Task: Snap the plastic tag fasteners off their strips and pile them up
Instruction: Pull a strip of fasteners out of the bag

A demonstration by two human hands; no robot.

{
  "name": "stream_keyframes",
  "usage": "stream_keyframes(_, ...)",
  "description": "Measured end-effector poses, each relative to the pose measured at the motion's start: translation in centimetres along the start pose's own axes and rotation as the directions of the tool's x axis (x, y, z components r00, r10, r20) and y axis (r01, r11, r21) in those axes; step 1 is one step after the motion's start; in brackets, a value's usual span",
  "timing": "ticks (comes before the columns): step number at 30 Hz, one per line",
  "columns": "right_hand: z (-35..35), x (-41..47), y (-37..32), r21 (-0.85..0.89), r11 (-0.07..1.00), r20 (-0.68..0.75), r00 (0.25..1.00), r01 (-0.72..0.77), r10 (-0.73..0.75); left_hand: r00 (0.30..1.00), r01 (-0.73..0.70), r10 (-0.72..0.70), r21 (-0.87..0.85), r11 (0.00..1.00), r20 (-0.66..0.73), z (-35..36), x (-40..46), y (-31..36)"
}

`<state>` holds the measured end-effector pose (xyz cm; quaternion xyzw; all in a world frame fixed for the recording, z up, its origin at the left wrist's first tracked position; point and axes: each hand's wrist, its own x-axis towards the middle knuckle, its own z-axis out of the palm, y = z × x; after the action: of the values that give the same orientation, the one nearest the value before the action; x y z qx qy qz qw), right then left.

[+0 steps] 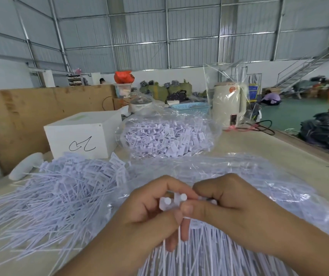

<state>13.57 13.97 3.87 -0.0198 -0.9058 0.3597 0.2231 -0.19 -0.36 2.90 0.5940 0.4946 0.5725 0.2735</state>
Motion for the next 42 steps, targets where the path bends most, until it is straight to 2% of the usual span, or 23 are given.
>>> stream_keyframes(4,-1.0,0.0,0.0,0.106,0.994,0.072,0.997,-0.041,0.033,0.993,0.044,-0.042,0.014,0.999,-0.109,-1.1,0.1,0.2)
stream_keyframes(8,-0.6,0.0,-0.4,0.09,0.994,0.017,0.998,-0.063,0.062,0.99,0.134,-0.136,0.064,0.989,0.028,-1.2,-0.1,-0.1)
stream_keyframes(10,-0.2,0.1,-0.6,0.075,0.995,-0.066,0.995,-0.068,0.073,0.99,0.139,-0.141,0.071,0.988,0.01,-1.0,0.1,-0.1)
stream_keyframes(14,1.7,0.3,-1.4,-0.081,0.996,-0.29,0.957,-0.036,0.011,0.961,0.096,-0.105,-0.048,0.994,-0.257,-0.1,0.7,-0.5)
stream_keyframes(16,2.1,0.5,-1.5,-0.074,0.996,-0.456,0.89,-0.046,0.007,0.922,0.084,-0.103,-0.067,0.994,-0.373,0.5,0.7,-0.6)
stream_keyframes(18,1.2,0.6,-1.1,-0.002,0.999,-0.585,0.81,-0.051,0.04,0.895,0.092,-0.117,-0.079,0.993,-0.43,0.9,0.6,-0.6)
stream_keyframes(19,0.6,0.5,-0.9,0.015,0.999,-0.582,0.812,-0.039,0.04,0.895,0.095,-0.121,-0.082,0.992,-0.43,1.1,0.6,-0.4)
stream_keyframes(20,0.1,0.3,-0.8,0.039,0.999,-0.52,0.853,-0.023,0.04,0.902,0.092,-0.12,-0.087,0.992,-0.415,1.2,0.6,-0.3)
stream_keyframes(22,0.0,0.0,-0.7,0.099,0.995,-0.279,0.96,-0.011,0.038,0.93,0.091,-0.11,-0.07,0.993,-0.351,1.4,0.5,-0.1)
stream_keyframes(23,0.0,-0.2,-0.7,0.111,0.994,-0.172,0.984,-0.021,0.04,0.944,0.09,-0.102,-0.052,0.995,-0.315,1.4,0.4,0.0)
stream_keyframes(25,0.1,-0.3,-0.3,0.137,0.99,-0.062,0.997,-0.043,0.052,0.968,0.081,-0.085,-0.029,0.996,-0.236,1.3,0.2,0.2)
stream_keyframes(30,-0.2,-0.1,-0.3,0.186,0.982,0.05,0.999,-0.015,0.005,0.991,0.132,-0.132,-0.009,0.991,-0.005,0.4,0.0,0.4)
stream_keyframes(34,0.3,-0.1,-0.3,0.151,0.988,0.042,0.999,-0.012,0.006,0.989,0.117,-0.121,0.062,0.991,0.082,-0.4,0.1,0.5)
stream_keyframes(36,0.1,-0.1,-0.5,0.138,0.99,0.034,0.999,-0.004,-0.001,0.993,0.09,-0.094,0.056,0.994,0.072,-0.6,0.0,0.7)
stream_keyframes(40,-1.0,0.0,-0.5,0.132,0.99,0.092,0.995,-0.044,0.031,0.997,0.057,-0.056,0.021,0.998,-0.054,-1.1,0.1,0.9)
stream_keyframes(42,-0.9,0.1,-0.4,0.119,0.99,0.066,0.995,-0.077,0.07,0.991,0.059,-0.058,0.011,0.998,-0.12,-0.9,0.2,0.6)
